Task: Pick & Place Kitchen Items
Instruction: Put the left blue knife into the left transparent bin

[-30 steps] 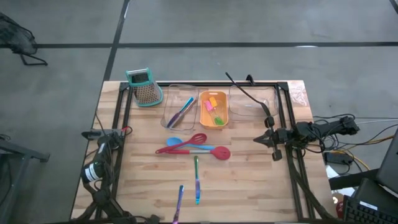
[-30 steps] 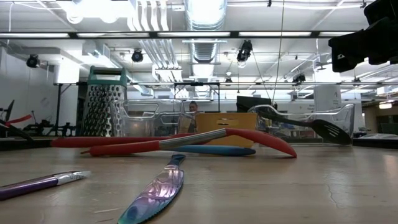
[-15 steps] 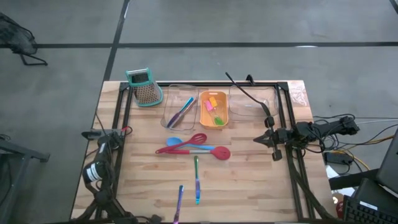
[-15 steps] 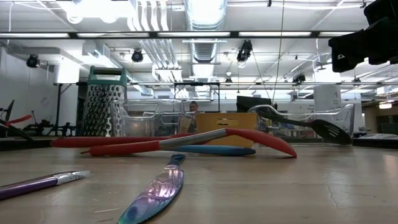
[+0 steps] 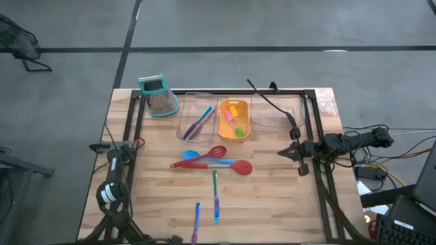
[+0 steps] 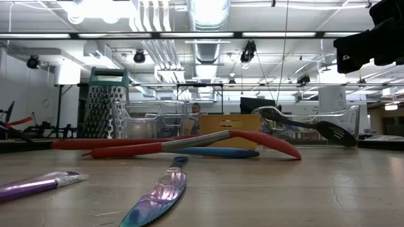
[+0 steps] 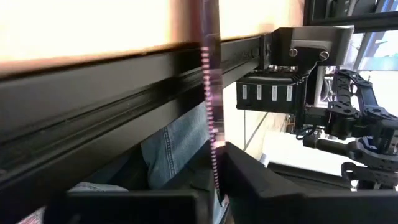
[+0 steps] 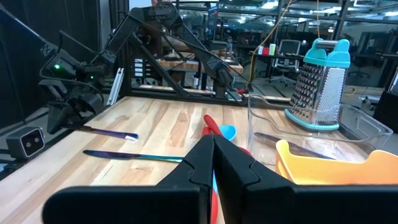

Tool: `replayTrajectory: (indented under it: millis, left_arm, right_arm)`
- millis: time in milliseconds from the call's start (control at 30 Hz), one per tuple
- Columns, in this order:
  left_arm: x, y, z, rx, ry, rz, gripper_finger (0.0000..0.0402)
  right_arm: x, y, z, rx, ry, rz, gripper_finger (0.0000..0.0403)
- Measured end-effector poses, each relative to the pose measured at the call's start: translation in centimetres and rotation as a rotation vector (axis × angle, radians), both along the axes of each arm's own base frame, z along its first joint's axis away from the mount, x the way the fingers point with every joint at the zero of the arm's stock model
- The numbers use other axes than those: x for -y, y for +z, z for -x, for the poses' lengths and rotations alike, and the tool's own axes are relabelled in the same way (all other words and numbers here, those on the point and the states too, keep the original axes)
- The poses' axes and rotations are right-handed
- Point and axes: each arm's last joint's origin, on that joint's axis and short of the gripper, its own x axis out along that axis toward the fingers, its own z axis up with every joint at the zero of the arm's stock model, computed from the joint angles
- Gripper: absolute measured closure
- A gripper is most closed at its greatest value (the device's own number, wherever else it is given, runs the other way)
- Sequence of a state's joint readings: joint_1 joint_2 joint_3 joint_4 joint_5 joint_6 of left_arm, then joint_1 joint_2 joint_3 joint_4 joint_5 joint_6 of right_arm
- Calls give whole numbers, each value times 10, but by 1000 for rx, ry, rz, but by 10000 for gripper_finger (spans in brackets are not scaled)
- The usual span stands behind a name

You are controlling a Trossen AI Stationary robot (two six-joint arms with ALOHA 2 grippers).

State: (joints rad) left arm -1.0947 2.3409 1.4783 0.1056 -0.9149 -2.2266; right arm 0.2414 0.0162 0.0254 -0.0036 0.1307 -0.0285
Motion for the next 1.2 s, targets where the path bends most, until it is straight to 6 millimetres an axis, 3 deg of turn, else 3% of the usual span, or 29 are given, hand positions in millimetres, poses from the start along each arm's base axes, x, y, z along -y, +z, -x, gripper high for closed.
replayTrajectory:
  millis: [100, 533, 933, 1200]
  left_arm:
    - [0, 0, 1, -2, -3, 1, 394]
    - [4, 6, -1, 6, -44, -56, 399]
    - [9, 33, -4, 86, -13, -90, 400]
    - [5, 39, -4, 109, 31, -168, 401]
  right_arm:
    - [0, 0, 0, 0, 0, -1, 394]
    - [0, 0, 0, 1, 0, 0, 394]
    - [0, 0, 0, 1, -1, -1, 394]
    - [0, 0, 0, 1, -1, 0, 394]
